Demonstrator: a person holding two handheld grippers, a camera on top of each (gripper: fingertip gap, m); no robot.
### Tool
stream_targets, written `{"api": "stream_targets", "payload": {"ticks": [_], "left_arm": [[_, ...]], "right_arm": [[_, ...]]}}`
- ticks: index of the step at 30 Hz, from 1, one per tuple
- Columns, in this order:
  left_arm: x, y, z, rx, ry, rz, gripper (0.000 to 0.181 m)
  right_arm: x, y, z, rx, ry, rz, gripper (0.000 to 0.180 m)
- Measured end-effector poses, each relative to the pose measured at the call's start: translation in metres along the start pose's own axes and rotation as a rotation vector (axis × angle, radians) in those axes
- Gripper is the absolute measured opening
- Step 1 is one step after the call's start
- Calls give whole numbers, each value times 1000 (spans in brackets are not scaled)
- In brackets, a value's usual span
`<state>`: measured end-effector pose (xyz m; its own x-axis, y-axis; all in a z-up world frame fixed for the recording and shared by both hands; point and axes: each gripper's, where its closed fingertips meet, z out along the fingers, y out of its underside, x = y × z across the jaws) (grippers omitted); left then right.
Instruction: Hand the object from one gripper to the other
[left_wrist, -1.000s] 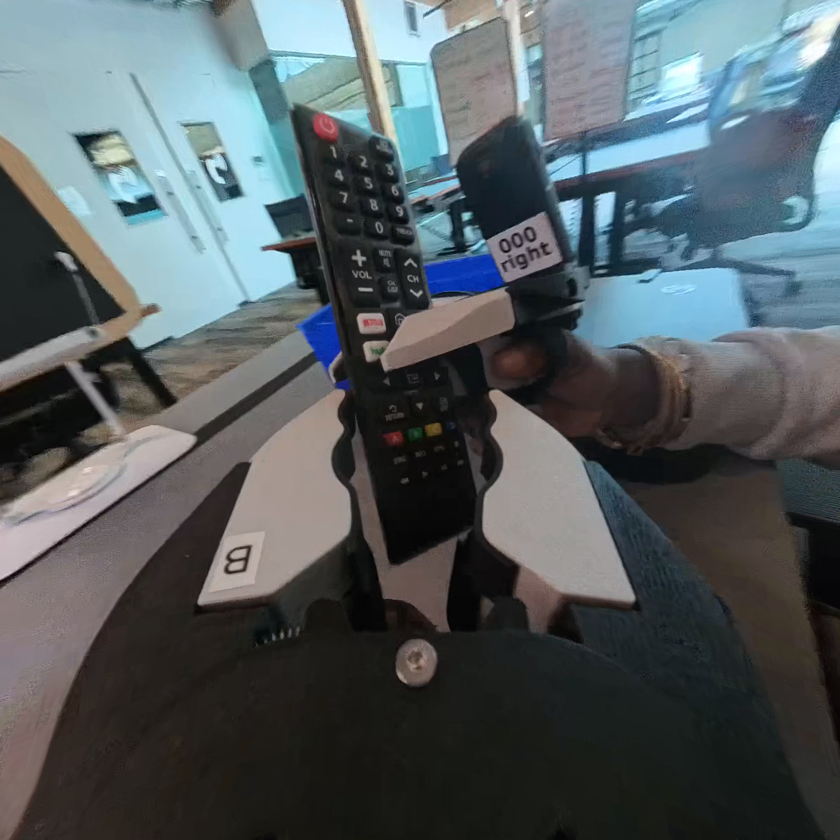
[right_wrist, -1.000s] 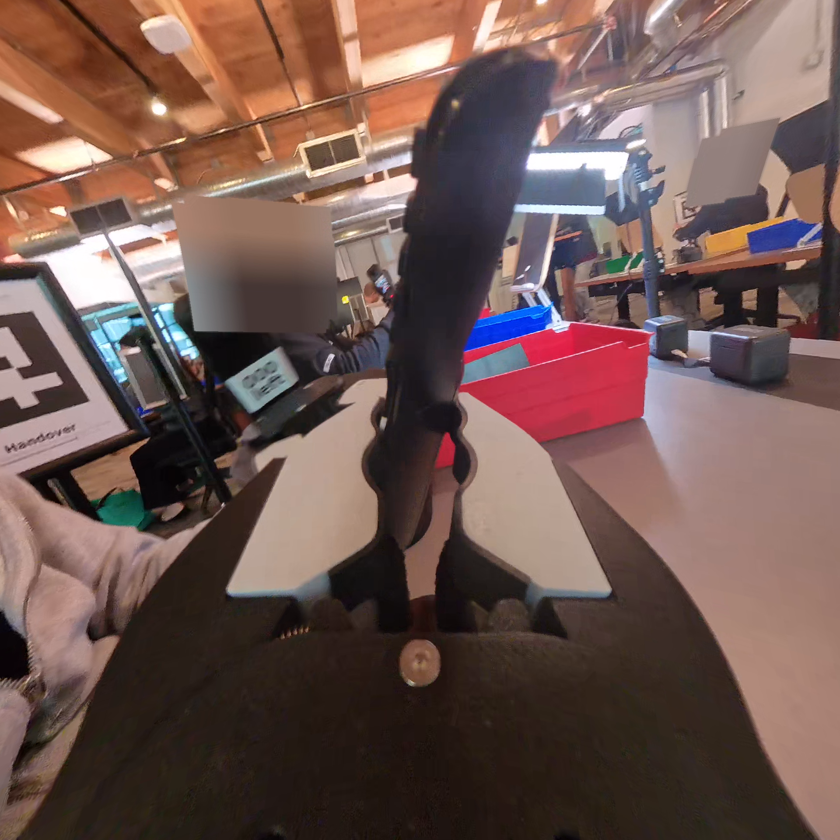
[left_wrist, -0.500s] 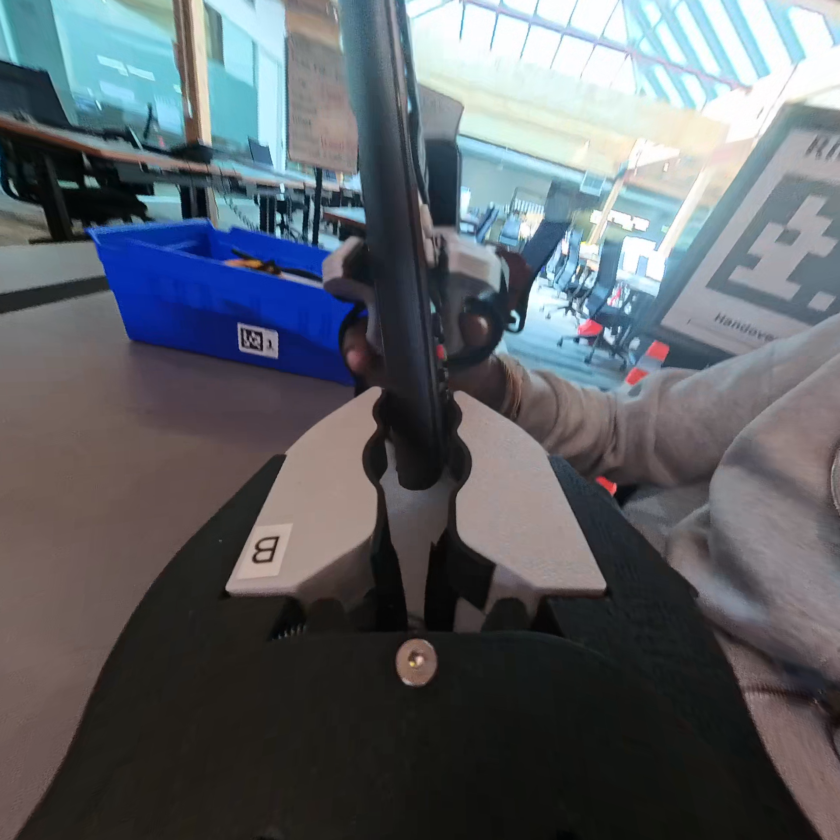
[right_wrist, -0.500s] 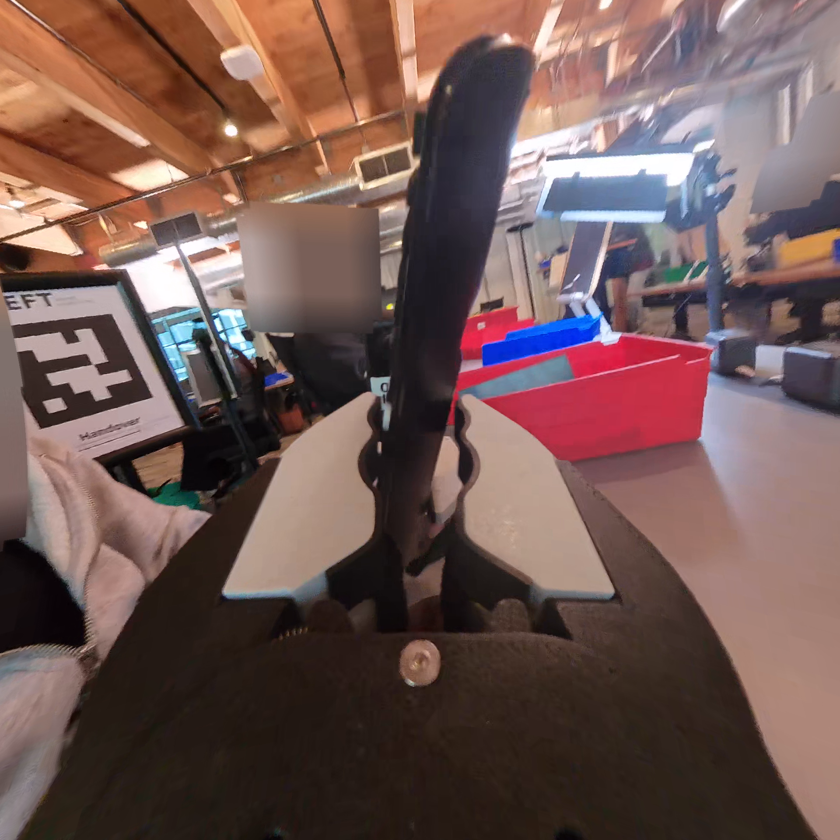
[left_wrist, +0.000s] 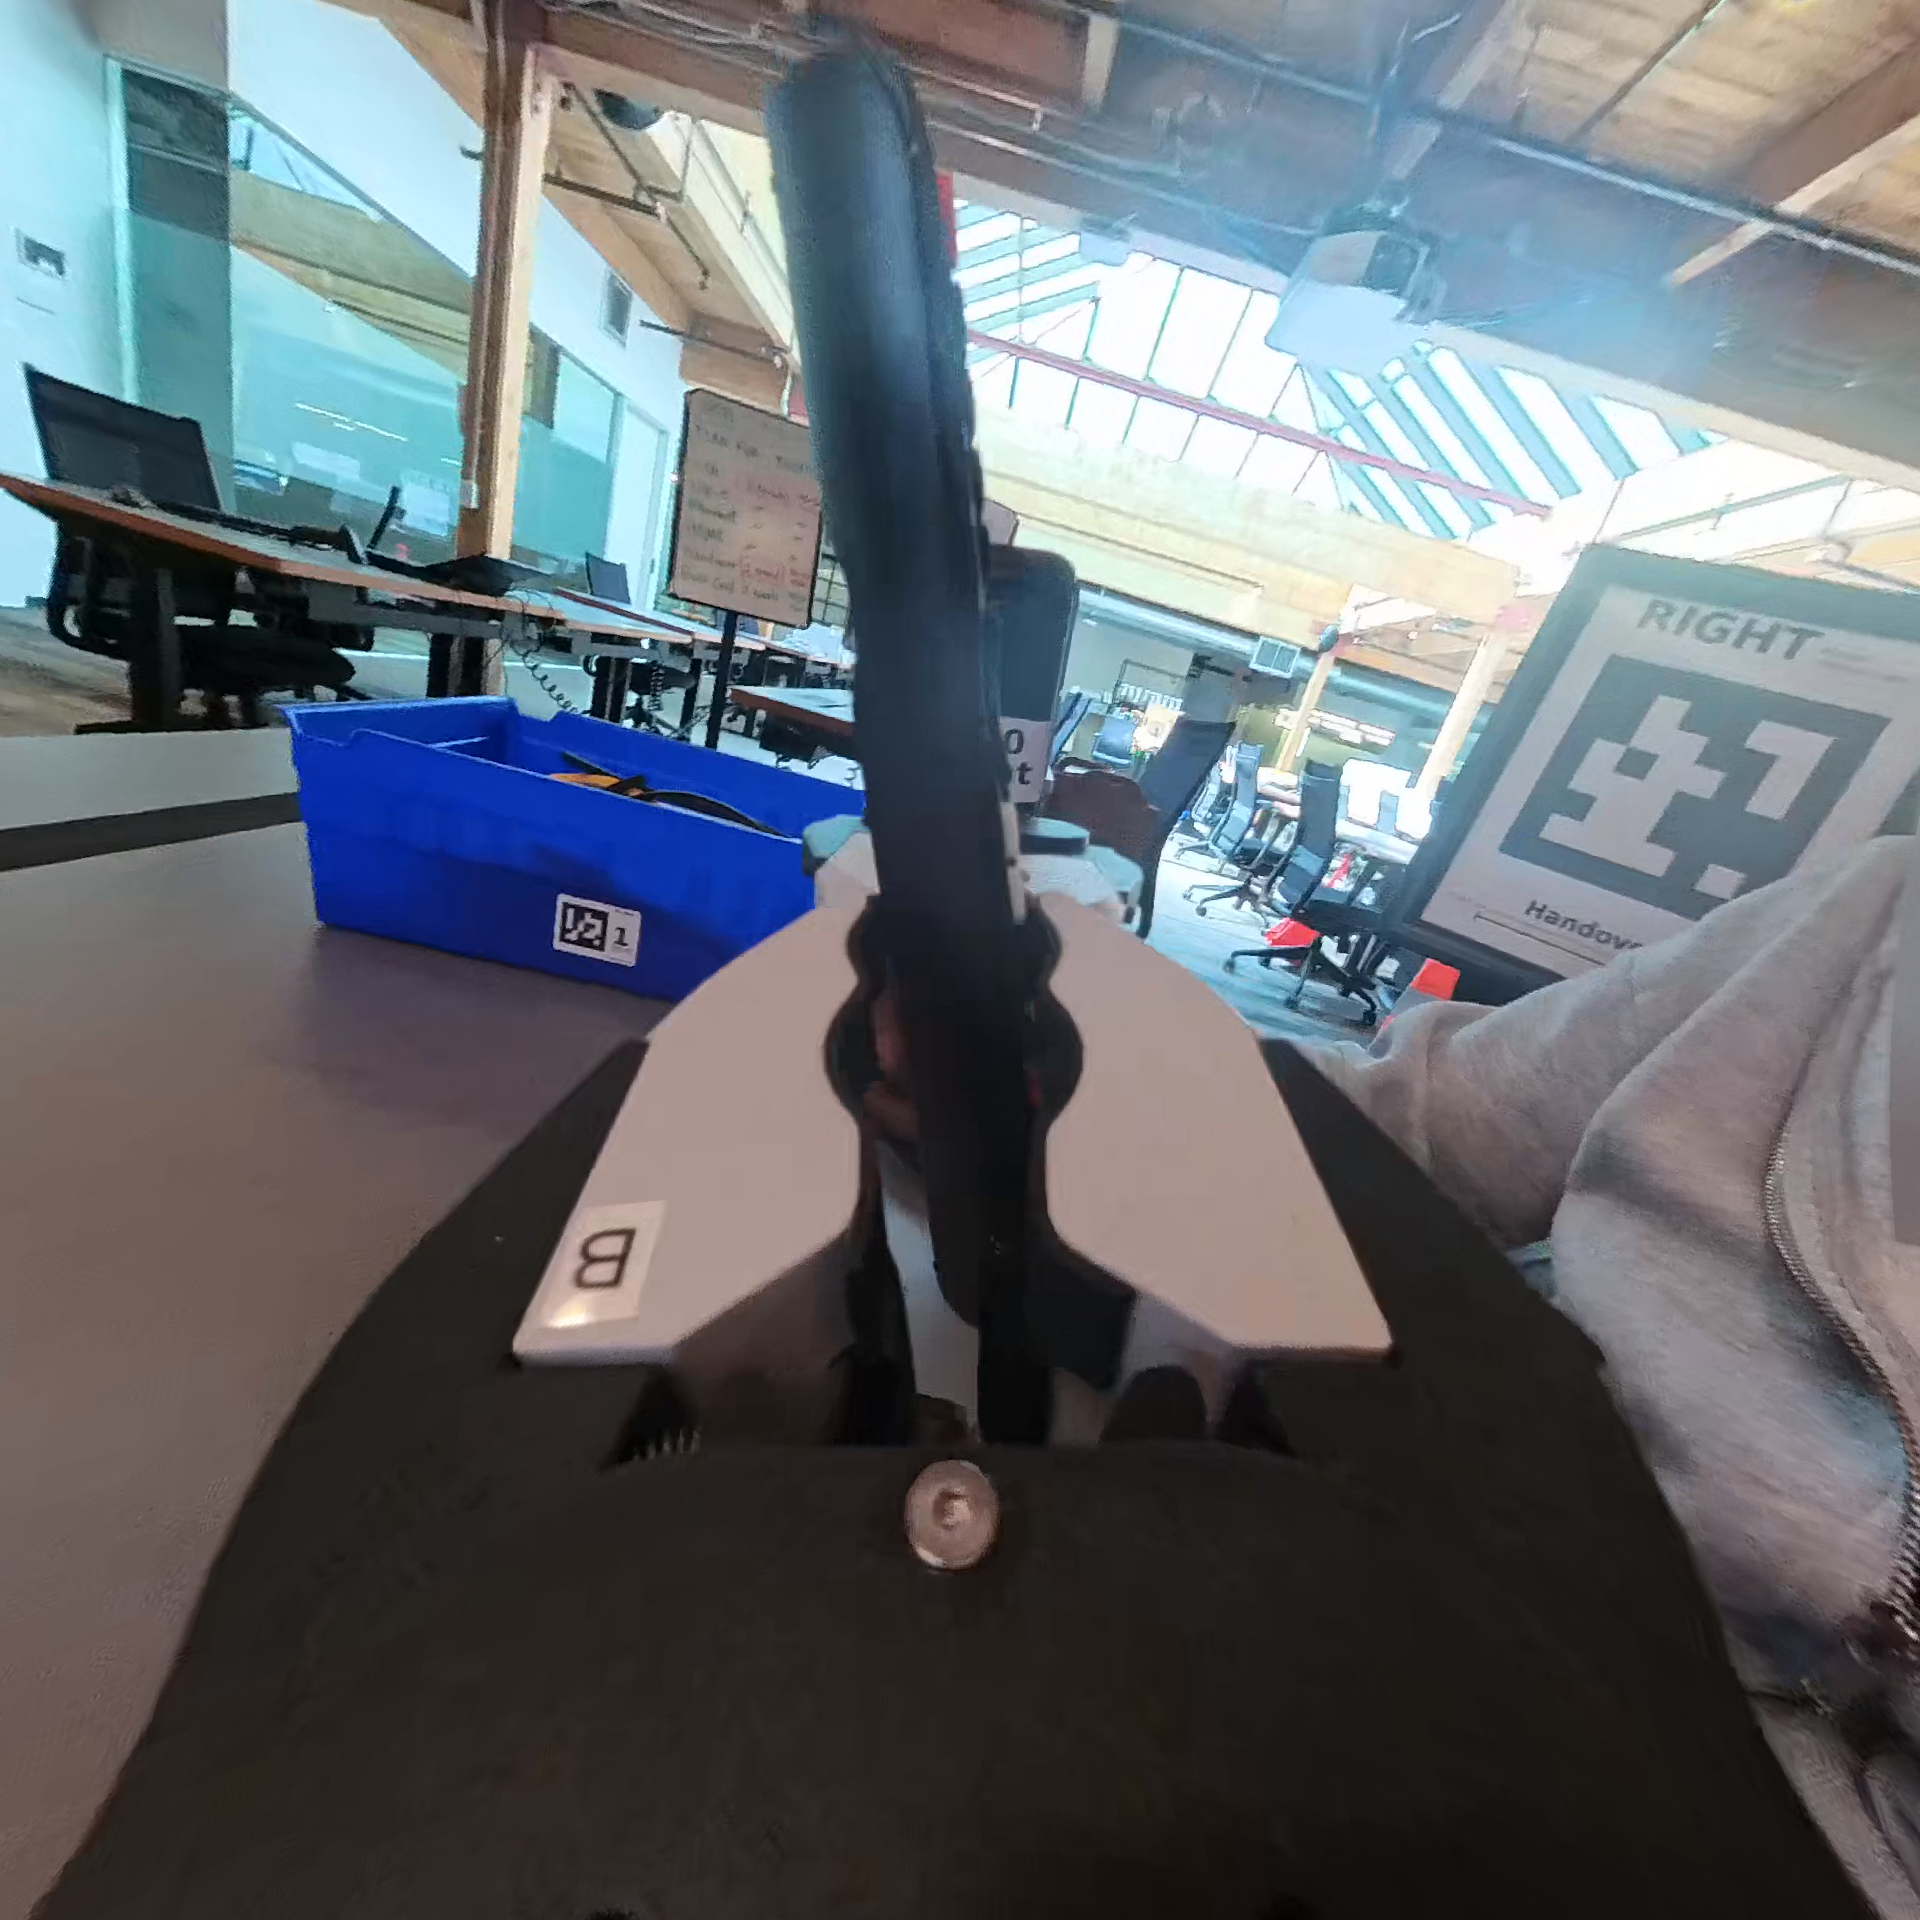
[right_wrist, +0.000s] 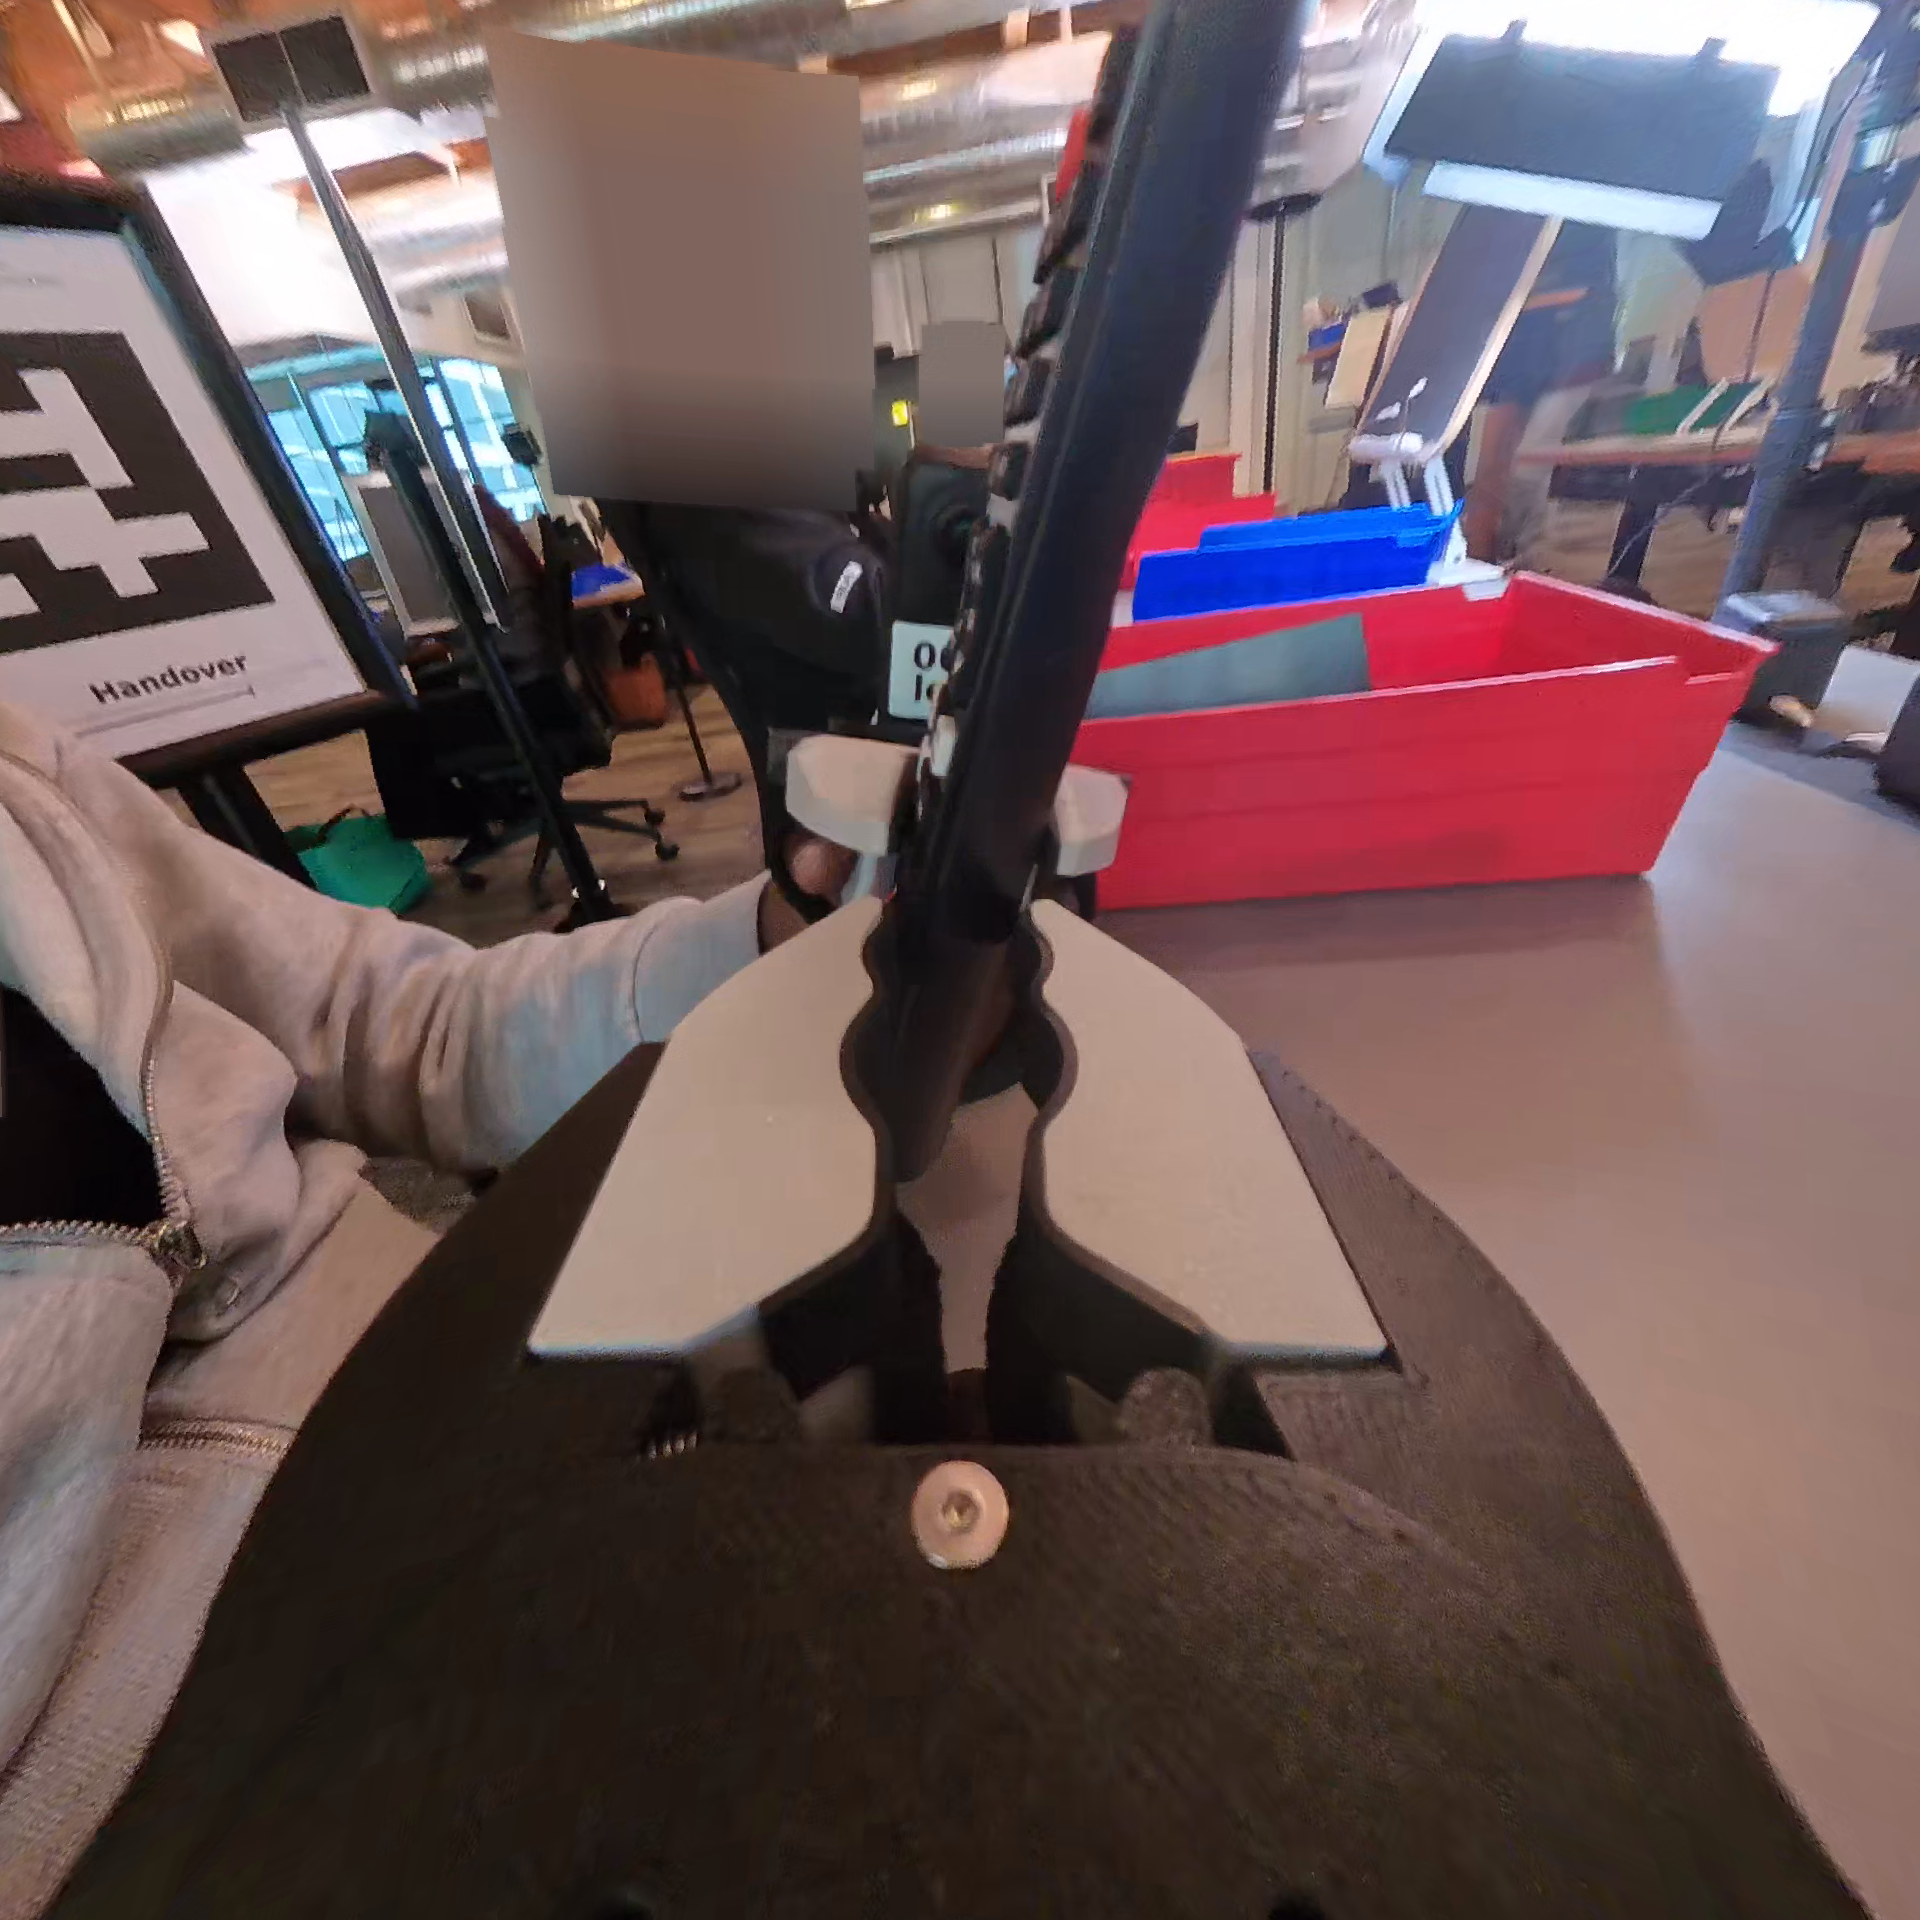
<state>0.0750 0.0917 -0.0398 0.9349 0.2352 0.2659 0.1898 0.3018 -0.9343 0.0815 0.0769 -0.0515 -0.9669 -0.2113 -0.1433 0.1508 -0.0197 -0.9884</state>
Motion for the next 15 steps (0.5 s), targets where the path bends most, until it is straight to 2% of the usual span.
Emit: {"api": "stream_targets", "payload": {"ticks": [3, 5, 7, 8, 10, 12, 15], "left_arm": [[0, 3, 0, -14, -10, 9, 23], [1, 3, 0, -10, -9, 0, 23], [0, 7, -1, -35, -14, -11, 23], [1, 12, 0, -62, -7, -16, 23], [5, 23, 5, -118, 5, -4, 23], [8, 31, 9, -160, 17, 3, 24], [4, 29, 8, -161, -7, 23, 24]], "right_arm": [[-1, 4, 2, -22, -5, -12, 23], [-3, -3, -1, 23, -27, 11, 26], [-2, -11, -4, 83, -44, 50, 42], [-2, -18, -6, 132, -48, 67, 42], [-2, -28, -11, 196, -60, 91, 42], [0, -26, -12, 185, -42, 84, 23], [2, -22, -12, 132, -7, 35, 23]]}}
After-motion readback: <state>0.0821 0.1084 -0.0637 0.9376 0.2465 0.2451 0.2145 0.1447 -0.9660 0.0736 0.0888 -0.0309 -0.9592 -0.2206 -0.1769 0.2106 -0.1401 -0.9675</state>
